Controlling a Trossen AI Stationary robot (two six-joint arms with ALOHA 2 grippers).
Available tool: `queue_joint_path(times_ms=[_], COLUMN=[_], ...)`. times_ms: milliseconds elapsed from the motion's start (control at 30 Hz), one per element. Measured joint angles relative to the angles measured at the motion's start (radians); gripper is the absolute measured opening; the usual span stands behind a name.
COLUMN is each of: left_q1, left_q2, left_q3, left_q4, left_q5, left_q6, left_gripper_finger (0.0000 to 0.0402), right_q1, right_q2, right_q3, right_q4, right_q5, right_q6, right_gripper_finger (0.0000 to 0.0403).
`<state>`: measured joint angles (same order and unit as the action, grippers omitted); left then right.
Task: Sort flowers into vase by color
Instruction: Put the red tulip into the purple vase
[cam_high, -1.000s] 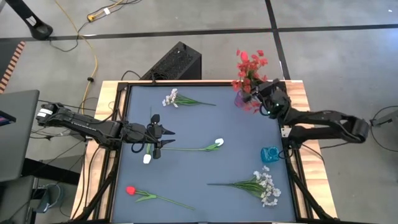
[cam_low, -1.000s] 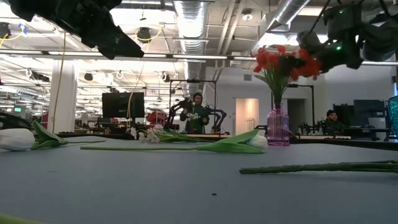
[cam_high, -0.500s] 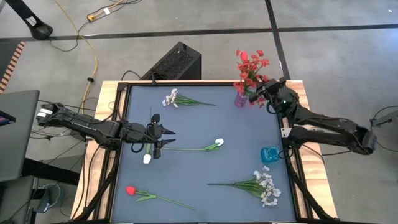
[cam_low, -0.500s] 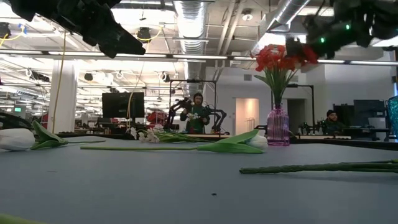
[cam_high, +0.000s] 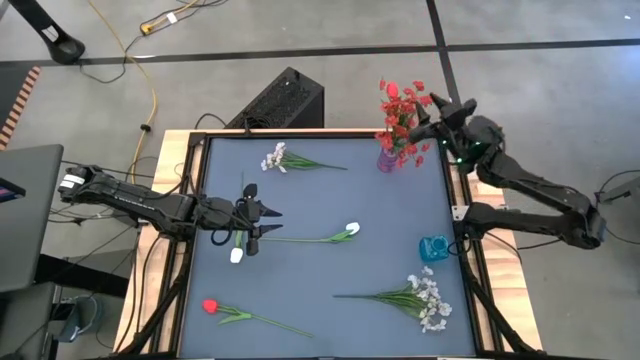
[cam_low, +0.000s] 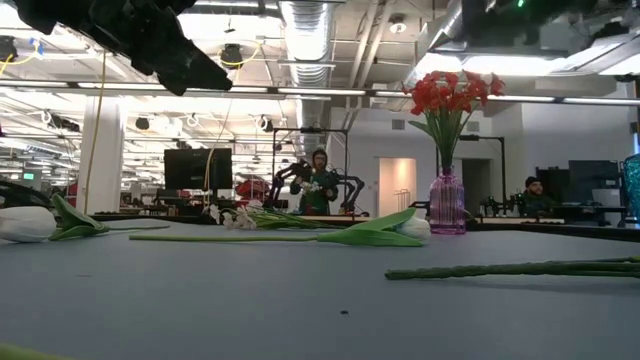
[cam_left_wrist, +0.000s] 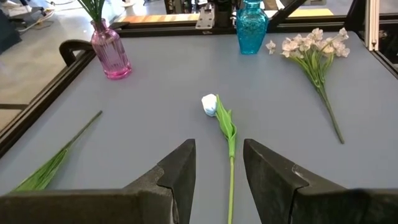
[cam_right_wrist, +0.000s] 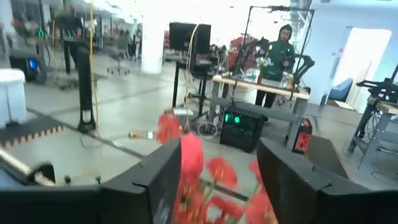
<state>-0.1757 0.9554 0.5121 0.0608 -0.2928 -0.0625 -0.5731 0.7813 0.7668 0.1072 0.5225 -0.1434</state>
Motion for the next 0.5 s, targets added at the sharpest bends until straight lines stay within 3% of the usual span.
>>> queue_joint_path(times_ms=[100,300,400,500], left_q1=[0.000,0.001,0.000,0.001], left_q2=[0.000,0.000,0.000,0.000], left_q3=[0.000,0.000,0.000,0.000], left_q4=[-0.041,-0.163,-0.259,-0.383], left_q5=[0.000,0.031,0.023,0.016], left_q6=[-0.025,-0.131,-0.327,-0.559], left_gripper_finger=[0.0125,0.0125,0.0125,0.0125], right_q1=[0.039,0.192,0.300,0.416], right_q2=[-0.016,-0.022,-0.004,0.032], right_q3=[0.040,0.047,0.047,0.047], right_q4=[-0.065,-0.128,-0.153,-0.182], right_q5=[-0.051,-0.370,-0.443,-0.445], right_q6=[0.055,0.128,0.154,0.146], right_gripper_finger=[0.0259,0.0260,0.0260,0.0260])
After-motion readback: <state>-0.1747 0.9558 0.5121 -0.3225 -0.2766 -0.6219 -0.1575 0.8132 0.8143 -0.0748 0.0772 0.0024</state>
